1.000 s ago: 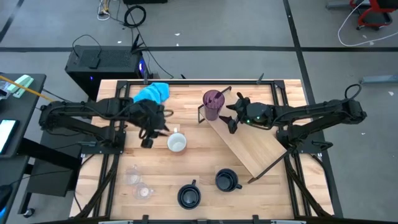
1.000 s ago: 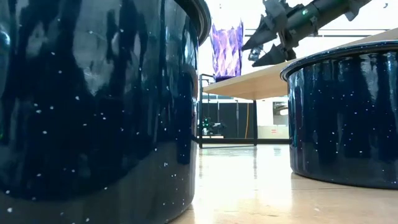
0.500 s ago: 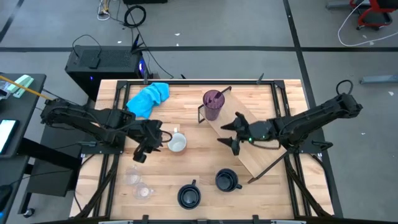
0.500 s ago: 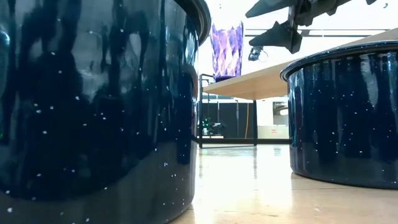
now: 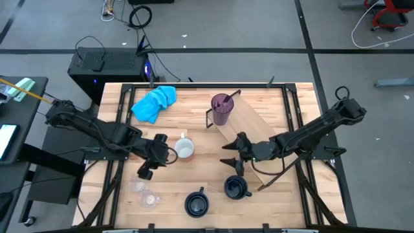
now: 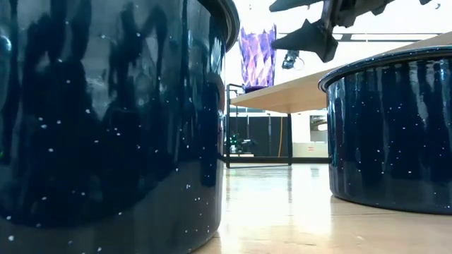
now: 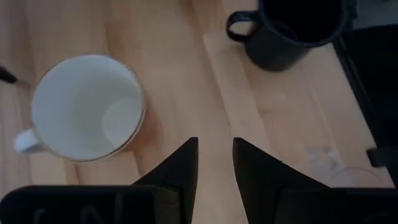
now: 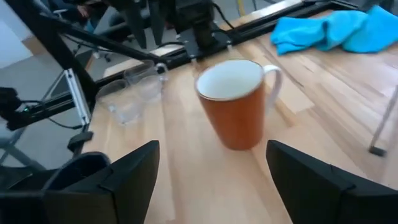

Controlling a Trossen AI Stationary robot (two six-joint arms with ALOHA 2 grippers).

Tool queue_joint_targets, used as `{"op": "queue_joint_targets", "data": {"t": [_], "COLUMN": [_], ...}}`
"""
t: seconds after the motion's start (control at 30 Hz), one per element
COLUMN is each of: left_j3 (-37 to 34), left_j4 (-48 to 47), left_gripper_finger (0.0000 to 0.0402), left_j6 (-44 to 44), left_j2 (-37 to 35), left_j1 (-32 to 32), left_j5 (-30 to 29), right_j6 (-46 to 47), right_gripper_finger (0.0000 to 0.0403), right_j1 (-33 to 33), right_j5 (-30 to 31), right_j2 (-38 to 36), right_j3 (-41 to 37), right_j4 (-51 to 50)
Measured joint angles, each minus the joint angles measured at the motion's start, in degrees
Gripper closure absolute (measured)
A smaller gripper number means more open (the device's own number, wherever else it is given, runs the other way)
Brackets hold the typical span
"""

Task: Stack small to large cups/mugs on shelf
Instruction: Put the right black mug on the shelf

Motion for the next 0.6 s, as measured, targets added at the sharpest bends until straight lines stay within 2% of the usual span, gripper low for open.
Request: {"op": "queue_joint_targets", "data": {"t": [0.1, 0.2, 0.27, 0.6], "left_j3": [0.0, 0.02, 0.01, 0.84], "left_j4": [-0.82, -1.81, -2.64, -5.85], "left_gripper_finger": [0.0294, 0.0294, 0.0294, 0.0294], "left_j6": [-0.06, -0.06, -0.04, -0.4], "left_j2": [0.0, -0.01, -0.05, -0.01], "left_j1": [-0.77, -1.05, -1.05, -1.08], "left_j5": [-0.1, -0.08, -0.04, 0.22], "right_j6": [-2.92, -4.92, -4.78, -1.43], "right_gripper_finger": [0.011, 0.0116, 0.0119, 0.0121], "right_j1": [1.01, 1.74, 2.05, 4.07], "right_j5": [-0.19, -0.25, -0.23, -3.54], "right_j2": [2.01, 4.97, 6.84, 19.85], "right_j3": [4.97, 11.75, 15.92, 35.65], "right_j4": [-2.59, -11.31, -17.62, -36.36]}}
